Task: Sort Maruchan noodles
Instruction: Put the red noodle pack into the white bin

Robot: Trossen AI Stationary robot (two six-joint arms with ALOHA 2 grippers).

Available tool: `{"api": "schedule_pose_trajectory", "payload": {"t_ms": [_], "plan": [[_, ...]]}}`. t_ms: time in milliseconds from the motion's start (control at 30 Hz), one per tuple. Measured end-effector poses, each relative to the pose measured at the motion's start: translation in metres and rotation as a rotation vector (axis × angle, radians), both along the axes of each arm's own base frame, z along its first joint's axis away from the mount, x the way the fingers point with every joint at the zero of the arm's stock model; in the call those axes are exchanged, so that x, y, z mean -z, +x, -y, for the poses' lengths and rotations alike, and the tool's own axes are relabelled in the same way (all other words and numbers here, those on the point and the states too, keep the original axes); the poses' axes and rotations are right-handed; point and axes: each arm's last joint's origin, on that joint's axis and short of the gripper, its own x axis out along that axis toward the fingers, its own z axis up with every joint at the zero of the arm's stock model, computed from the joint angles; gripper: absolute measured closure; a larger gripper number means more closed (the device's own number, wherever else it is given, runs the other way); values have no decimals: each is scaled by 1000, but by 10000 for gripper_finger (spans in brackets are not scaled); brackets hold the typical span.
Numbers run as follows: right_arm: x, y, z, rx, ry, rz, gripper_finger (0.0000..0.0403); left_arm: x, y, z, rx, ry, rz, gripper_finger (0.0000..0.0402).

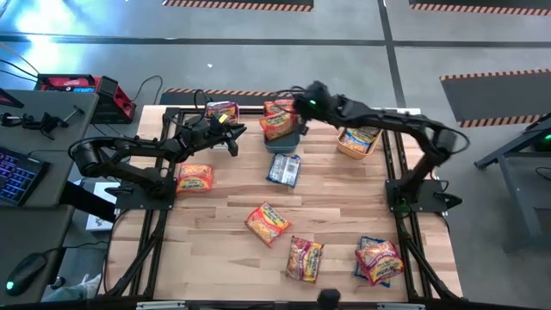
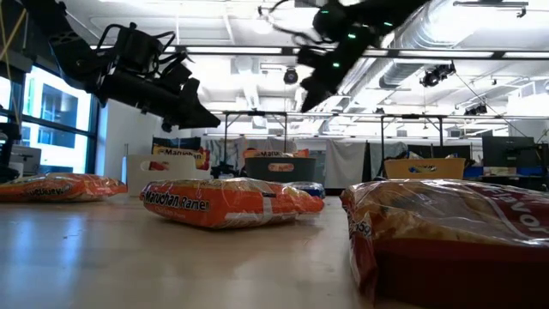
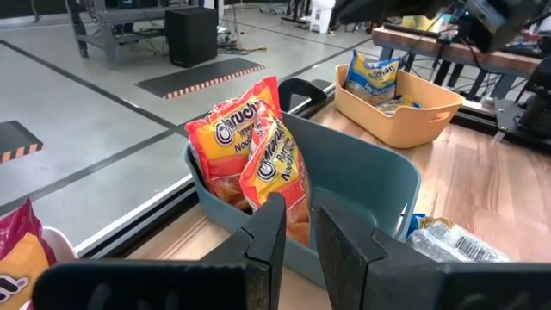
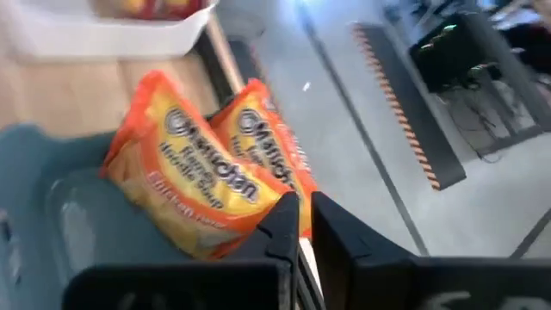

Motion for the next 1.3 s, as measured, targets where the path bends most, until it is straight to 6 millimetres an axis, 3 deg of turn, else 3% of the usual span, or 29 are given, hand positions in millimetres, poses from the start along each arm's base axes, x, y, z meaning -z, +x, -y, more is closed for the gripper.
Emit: {"api": "schedule_pose_trajectory", "payload": {"t_ms": [233,500,867,1167,1300], "plan": [[24,-50,-41,-15,158,282,401,1,1,1,17,-3,0,351],[43,-92,-90,-6,232,377,402,14,11,8,115,-21,-44,375],[58,-102,-135,-36,376,277,403,28,36,25,368,55,56,400],[76,-115,-187,18,770,107,403,42,62,19,396,43,39,401],[67,-125,-219,116,910,5,403,46,74,16,406,53,28,401]]}}
